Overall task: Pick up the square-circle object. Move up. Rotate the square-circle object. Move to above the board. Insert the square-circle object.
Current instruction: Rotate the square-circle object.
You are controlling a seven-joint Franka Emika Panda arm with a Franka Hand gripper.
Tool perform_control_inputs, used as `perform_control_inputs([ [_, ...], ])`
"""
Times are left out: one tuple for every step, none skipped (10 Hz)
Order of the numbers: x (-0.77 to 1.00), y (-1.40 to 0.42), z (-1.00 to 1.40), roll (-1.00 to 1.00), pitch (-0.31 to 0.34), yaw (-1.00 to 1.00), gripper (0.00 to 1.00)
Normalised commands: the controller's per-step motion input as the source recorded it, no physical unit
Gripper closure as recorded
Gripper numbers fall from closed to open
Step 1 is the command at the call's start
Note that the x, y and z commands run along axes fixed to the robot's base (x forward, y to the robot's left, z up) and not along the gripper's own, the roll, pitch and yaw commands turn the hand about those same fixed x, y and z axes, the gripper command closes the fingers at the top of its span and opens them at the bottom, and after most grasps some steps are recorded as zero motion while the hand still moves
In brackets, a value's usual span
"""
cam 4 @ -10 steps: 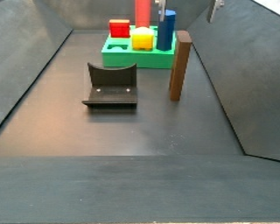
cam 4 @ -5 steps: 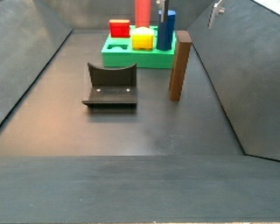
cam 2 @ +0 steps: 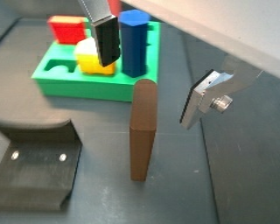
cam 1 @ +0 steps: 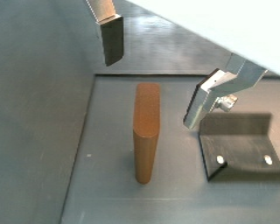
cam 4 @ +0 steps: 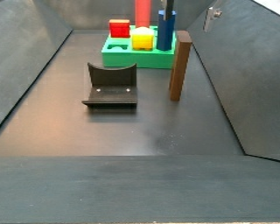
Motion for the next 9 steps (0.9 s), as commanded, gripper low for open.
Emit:
perform_control_inputs([
  [0.04,0.02,-0.03,0.01,0.010,-1.00,0.00],
  [0.04,0.02,-0.03,0.01,0.011,-1.00,0.00],
  [0.04,0.02,-0.03,0.01,0.012,-1.00,0.00],
  [0.04,0.02,-0.03,0.02,0.014,-1.00,0.00],
  [0.04,0.02,-0.03,0.02,0.015,-1.00,0.00],
  [0.04,0.02,-0.03,0.02,0.018,-1.00,0.00],
  [0.04,0.02,-0.03,0.02,0.021,-1.00,0.00],
  [0.04,0.02,-0.03,0.03,0.026,-1.00,0.00],
  [0.04,0.02,-0.03,0.04,0.031,-0.97,0.00],
])
